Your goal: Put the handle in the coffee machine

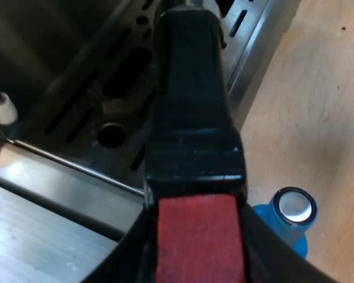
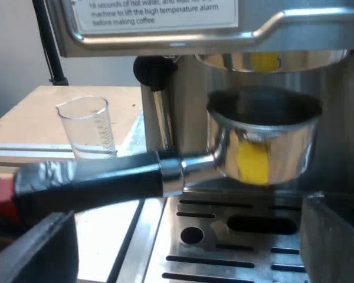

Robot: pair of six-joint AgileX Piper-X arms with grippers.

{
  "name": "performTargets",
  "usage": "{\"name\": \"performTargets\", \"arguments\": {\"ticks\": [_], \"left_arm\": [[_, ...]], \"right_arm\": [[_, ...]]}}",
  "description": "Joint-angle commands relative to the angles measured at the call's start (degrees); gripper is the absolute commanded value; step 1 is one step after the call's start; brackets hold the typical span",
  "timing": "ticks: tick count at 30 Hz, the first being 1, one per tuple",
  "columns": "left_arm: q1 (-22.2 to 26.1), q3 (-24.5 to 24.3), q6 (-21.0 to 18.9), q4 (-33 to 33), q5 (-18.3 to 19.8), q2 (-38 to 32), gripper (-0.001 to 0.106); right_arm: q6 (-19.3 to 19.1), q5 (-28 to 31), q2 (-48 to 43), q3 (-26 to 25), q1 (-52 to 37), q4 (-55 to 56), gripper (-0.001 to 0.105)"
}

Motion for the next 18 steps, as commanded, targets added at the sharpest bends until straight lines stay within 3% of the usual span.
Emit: {"name": "performTargets", "arguments": {"ticks": [1, 14, 18], "left_arm": [[-0.1, -0.5, -0.8, -0.6, 3.3, 0.2, 0.0], [-0.1, -0.5, -1.5, -4.6, 3.7, 0.2, 0.0], [-0.1, -0.5, -5.6, -9.2, 3.7, 0.2, 0.0]], "right_arm": [[-0.9, 0.3, -0.1, -0.4, -0.2, -1.0, 0.077], [-0.9, 0.3, -0.1, -0.4, -0.2, -1.0, 0.077], [-0.9, 0.3, -0.1, -0.4, -0.2, -1.0, 0.077]]}}
